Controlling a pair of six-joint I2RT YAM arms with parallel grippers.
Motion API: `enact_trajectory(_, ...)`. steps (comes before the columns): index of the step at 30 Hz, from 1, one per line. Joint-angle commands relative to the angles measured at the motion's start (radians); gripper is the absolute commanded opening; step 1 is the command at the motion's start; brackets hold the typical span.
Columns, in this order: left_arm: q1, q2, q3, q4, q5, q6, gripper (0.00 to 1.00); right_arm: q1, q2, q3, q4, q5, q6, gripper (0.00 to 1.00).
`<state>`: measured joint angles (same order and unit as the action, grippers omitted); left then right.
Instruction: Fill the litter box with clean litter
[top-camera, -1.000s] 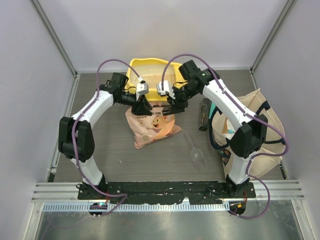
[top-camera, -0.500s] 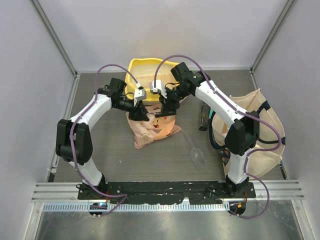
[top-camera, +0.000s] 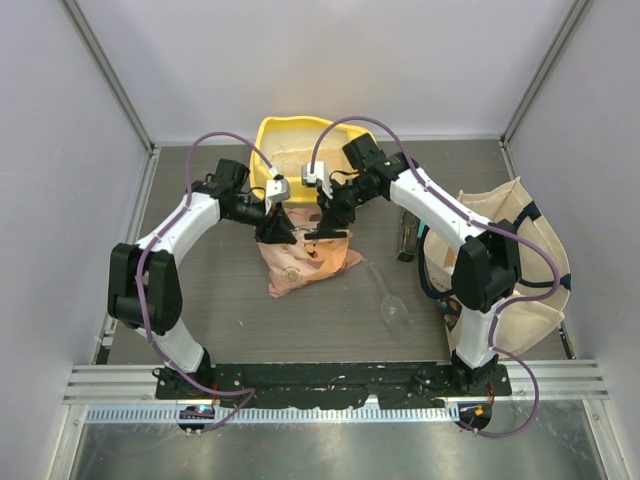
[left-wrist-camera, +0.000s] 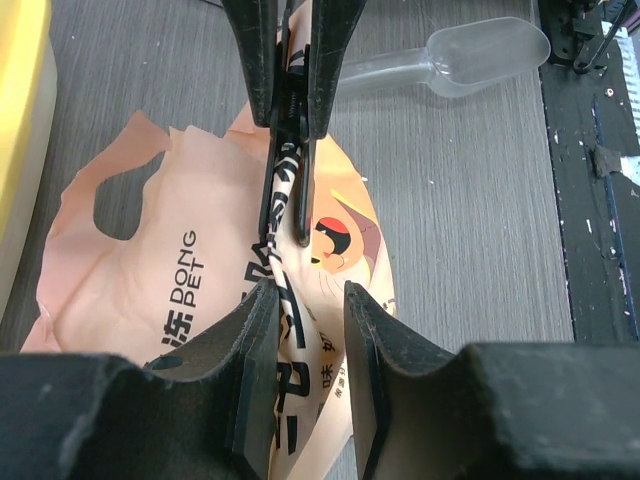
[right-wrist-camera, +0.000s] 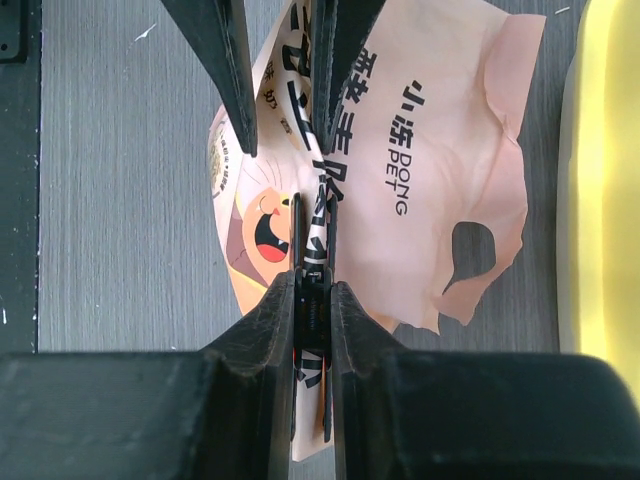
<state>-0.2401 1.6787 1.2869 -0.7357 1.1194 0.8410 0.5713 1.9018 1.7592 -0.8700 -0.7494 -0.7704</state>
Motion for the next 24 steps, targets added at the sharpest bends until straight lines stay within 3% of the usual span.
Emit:
enact_trajectory(1, 0.009, -0.028, 0.022, -0.010, 0.008, -0.019, 0.34, -0.011, -0.072, -0.093, 0.120, -0.008, 0.048, 0.01)
enact_trajectory(7, 0.013, -0.025, 0.034, -0.016, 0.003, -0.019, 0.36, -0.017, -0.084, -0.132, 0.187, 0.005, 0.105, 0.02)
enact_trajectory(14, 0.030, -0.048, 0.045, 0.009, 0.000, -0.052, 0.40, -0.045, -0.076, -0.078, 0.209, 0.035, 0.223, 0.42)
enact_trajectory(20, 0.061, -0.089, 0.037, 0.013, -0.001, -0.082, 0.40, -0.059, -0.101, -0.038, 0.235, 0.058, 0.301, 0.60)
enact_trajectory(24, 0.094, -0.131, 0.012, 0.056, -0.007, -0.192, 0.43, -0.071, -0.119, 0.022, 0.233, 0.102, 0.379, 0.67)
